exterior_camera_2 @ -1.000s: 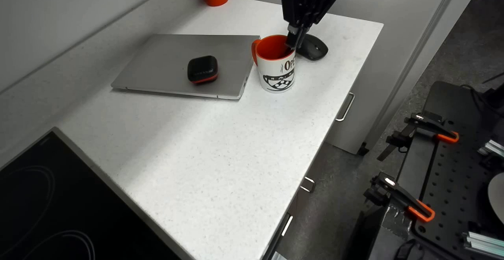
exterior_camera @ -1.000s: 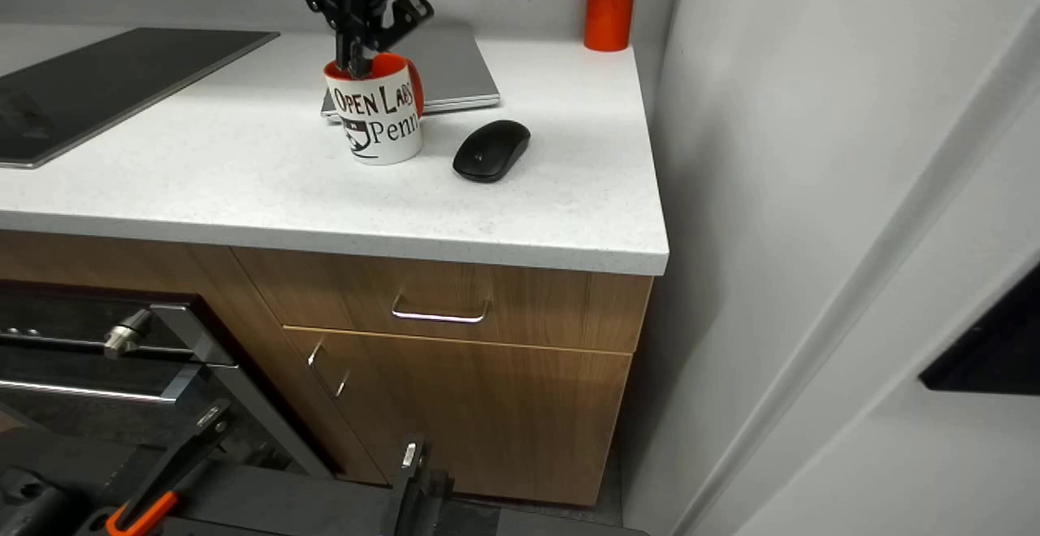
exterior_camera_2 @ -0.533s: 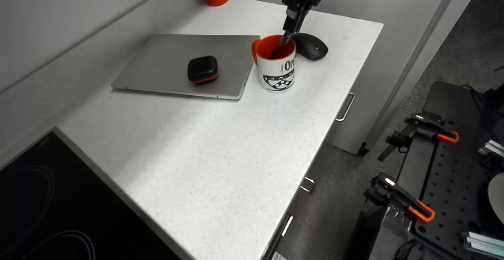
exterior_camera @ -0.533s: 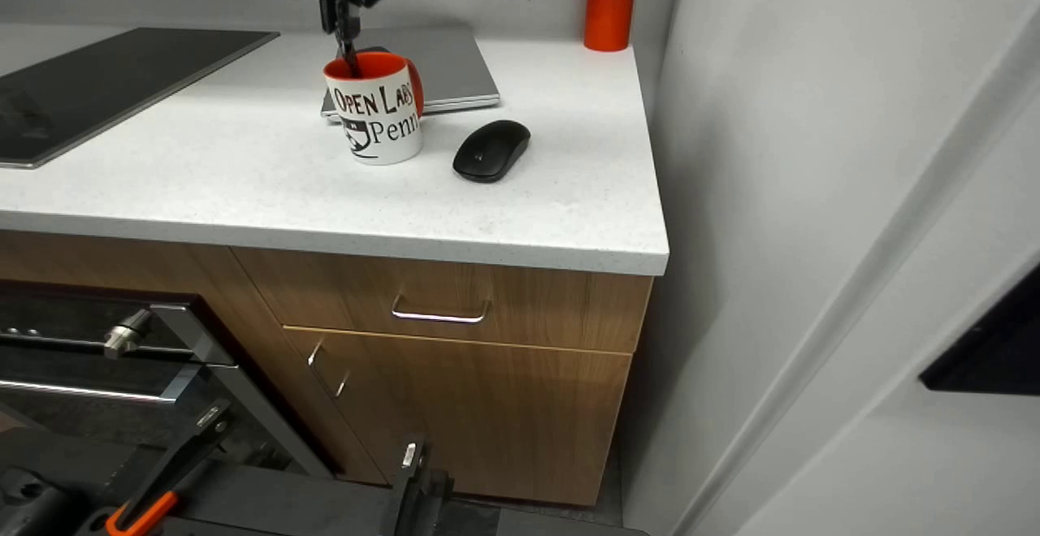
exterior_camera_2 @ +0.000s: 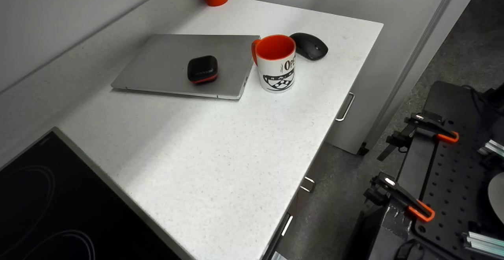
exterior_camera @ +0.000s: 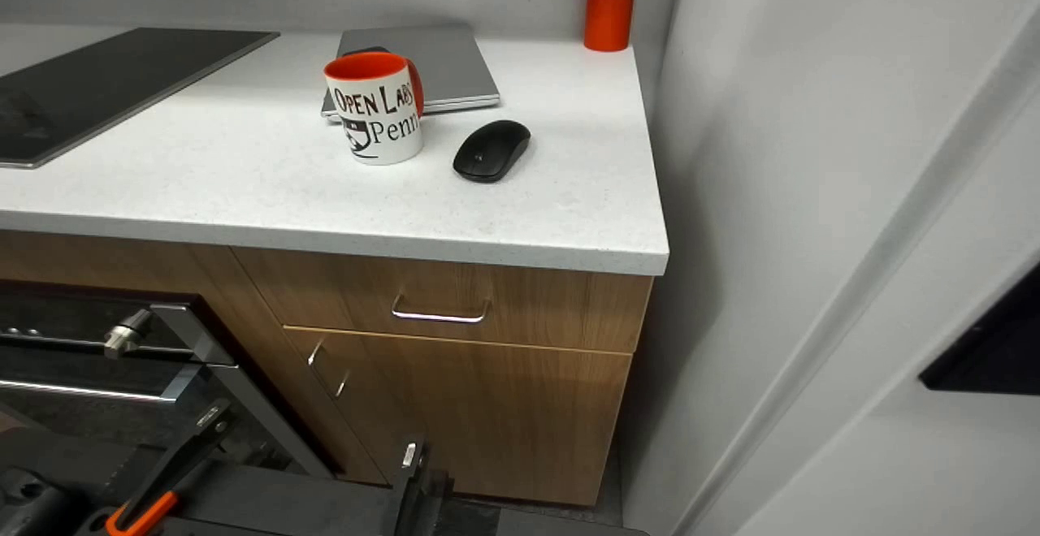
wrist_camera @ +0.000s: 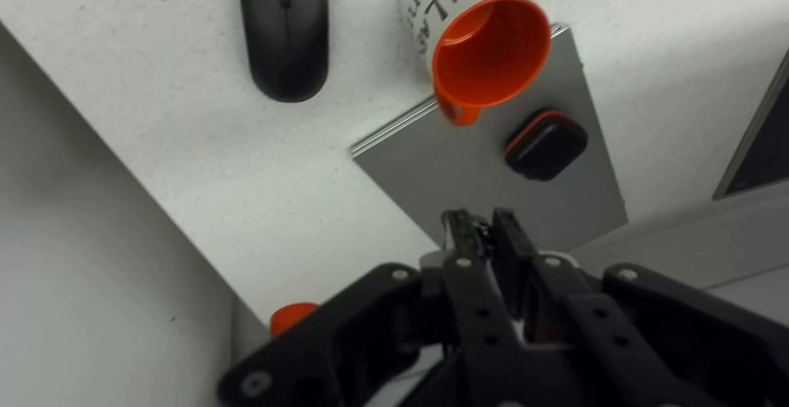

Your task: Put the pen on the countertop

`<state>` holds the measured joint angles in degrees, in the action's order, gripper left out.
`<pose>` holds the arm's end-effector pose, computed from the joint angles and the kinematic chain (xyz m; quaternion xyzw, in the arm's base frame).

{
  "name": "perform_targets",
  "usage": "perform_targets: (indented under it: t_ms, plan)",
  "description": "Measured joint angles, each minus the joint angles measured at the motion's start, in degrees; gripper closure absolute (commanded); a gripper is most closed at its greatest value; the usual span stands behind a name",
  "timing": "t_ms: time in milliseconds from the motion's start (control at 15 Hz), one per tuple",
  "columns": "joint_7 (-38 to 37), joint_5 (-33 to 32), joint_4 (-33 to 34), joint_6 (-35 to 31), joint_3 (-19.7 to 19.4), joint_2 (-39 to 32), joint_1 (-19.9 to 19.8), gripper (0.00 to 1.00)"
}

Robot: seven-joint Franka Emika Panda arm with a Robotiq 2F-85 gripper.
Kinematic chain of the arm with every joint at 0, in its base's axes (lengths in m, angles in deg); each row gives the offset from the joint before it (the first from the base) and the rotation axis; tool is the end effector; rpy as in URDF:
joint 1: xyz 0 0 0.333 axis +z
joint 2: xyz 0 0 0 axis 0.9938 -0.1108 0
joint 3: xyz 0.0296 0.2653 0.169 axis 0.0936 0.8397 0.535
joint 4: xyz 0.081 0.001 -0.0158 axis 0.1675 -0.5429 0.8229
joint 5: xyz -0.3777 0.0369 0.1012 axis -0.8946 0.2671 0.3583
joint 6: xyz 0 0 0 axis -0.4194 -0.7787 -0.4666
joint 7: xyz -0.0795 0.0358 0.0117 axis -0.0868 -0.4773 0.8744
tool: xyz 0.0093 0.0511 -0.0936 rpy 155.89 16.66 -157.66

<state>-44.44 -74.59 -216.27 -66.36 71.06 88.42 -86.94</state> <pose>0.4132 -0.0697 0.5013 -0.9642 0.0846 -0.2361 0.0864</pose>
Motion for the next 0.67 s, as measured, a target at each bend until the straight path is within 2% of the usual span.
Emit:
perform_targets:
  t_ms: [200, 667]
  plan:
    - [-4.45, -5.11, -1.47, -7.38, 0.51, -0.46, -3.79, 0.99]
    - [-4.61, -5.46, -1.69, -7.94, 0.24, -0.97, -3.59, 1.0]
